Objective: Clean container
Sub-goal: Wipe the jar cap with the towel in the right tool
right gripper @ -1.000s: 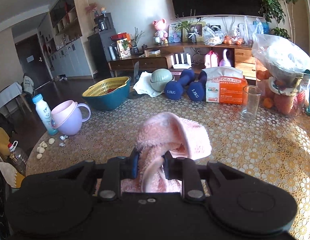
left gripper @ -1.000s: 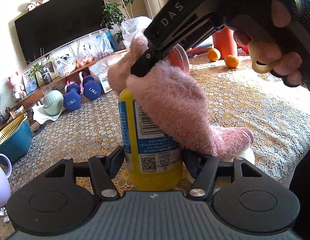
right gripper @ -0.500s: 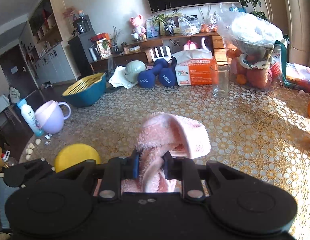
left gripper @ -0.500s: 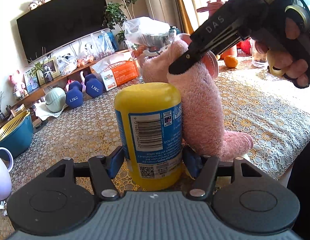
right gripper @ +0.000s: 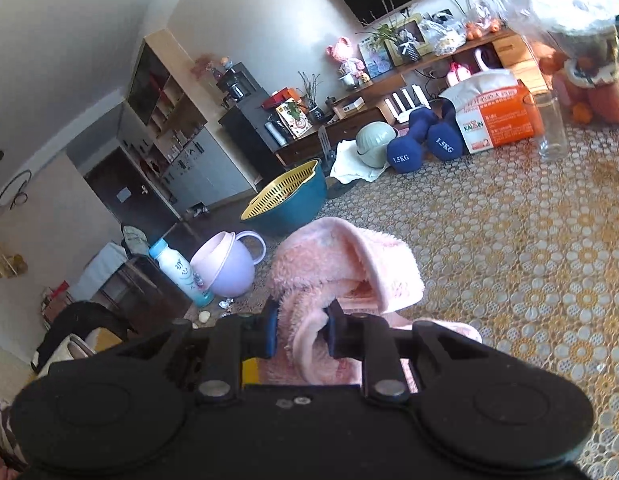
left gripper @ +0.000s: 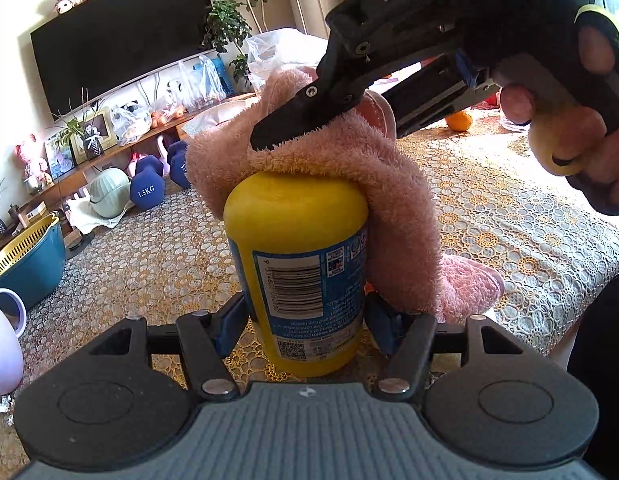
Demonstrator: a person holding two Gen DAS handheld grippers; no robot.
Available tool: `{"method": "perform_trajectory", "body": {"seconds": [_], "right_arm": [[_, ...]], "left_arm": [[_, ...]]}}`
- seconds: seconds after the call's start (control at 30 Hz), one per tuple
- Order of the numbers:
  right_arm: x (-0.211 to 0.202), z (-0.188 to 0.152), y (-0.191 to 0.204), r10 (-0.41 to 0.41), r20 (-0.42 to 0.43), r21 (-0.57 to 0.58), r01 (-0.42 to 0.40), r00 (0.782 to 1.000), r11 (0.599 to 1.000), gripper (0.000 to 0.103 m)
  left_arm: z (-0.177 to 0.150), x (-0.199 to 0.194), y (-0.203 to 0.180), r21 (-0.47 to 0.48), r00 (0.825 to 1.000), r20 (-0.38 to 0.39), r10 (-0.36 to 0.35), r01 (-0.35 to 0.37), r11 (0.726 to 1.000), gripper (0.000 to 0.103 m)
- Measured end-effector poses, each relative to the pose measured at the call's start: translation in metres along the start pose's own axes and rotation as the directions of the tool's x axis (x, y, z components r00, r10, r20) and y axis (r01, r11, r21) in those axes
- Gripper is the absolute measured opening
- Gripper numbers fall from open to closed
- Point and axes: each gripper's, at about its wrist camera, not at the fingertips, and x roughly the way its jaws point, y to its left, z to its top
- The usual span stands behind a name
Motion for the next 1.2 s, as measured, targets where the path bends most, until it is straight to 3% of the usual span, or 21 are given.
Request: {"method": "perform_trajectory", "body": {"seconds": [0.3,0.53,0.7,0.77,0.87,0.93,1.03,1.2], "right_arm": [[0.006,-0.009,-0.028,0.032,0.038,0.169,-0.038,0.999,0.985,0.021],[0.010,-0.024,-0.039,-0.033,-0.020,0.200,0.036,0.999,0.979,0.019],[0.006,-0.033,-0.027,-0.160,-0.110,0.030,0.164,0.981,0.986,0.018],[-0.003,-0.033,-0.012,-0.260,-0.103,-0.110,0.248,0.960,0.962,0.018],[-0.023,-0.031,0.007,-0.339,-0.046,-0.261,0.316,0.940,0.912,0.018],[-0.037,-0.031,0.019,-0.340,-0.014,-0.320,0.318,0.940,0.892,0.018],[-0.054,-0.034,0.034,-0.292,0.006,-0.346,0.276,0.956,0.896,0.018],[-0.054,-0.045,0.050,-0.172,-0.047,-0.370,0.143,0.984,0.918,0.018]], "left_arm": [[0.000,0.001,0.002,-0.014,1.000,0.003,-0.010,0.010,1.000,0.063],[-0.002,-0.001,0.000,-0.004,1.000,0.008,-0.012,0.012,1.000,0.063],[0.000,0.000,0.002,-0.012,1.000,-0.002,-0.014,0.014,1.000,0.063],[0.001,0.000,0.002,-0.014,1.000,-0.004,-0.015,0.015,1.000,0.063],[0.001,0.000,0.002,-0.009,1.000,-0.004,-0.014,0.014,1.000,0.063],[0.001,0.001,0.003,-0.012,1.000,-0.006,-0.014,0.014,1.000,0.063],[0.000,0.001,0.004,-0.022,1.000,-0.008,-0.017,0.017,1.000,0.063],[0.001,0.001,0.005,-0.031,1.000,-0.016,-0.020,0.020,0.999,0.063]]}}
